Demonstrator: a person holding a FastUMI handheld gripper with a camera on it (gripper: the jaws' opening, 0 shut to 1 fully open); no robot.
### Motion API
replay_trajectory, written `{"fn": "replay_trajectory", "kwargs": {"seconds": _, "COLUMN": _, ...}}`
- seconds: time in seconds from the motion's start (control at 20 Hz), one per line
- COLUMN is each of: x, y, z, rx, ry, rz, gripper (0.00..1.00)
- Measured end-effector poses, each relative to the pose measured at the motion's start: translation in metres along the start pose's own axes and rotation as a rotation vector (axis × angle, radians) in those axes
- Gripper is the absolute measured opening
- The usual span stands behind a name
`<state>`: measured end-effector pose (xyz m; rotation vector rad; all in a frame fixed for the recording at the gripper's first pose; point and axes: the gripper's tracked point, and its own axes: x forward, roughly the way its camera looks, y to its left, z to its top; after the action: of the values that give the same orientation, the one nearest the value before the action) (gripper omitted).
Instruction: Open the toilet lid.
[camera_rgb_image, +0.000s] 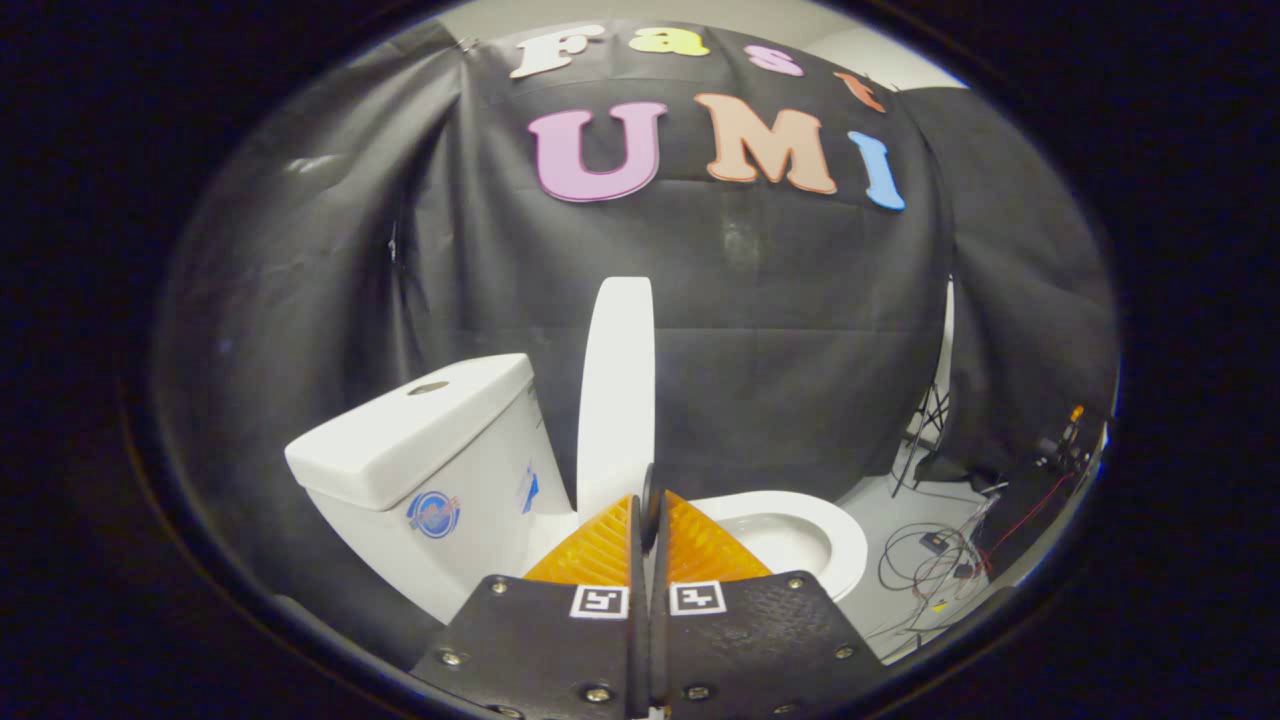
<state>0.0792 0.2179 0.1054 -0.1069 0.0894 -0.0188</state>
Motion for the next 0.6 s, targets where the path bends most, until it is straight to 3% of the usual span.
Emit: {"fn": "replay_trajectory", "kwargs": {"seconds": 0.6, "x": 0.001, "y": 0.057, "z": -0.012, "rx": -0.162, "ry": -0.005, "rz": 0.02, "gripper": 0.01}}
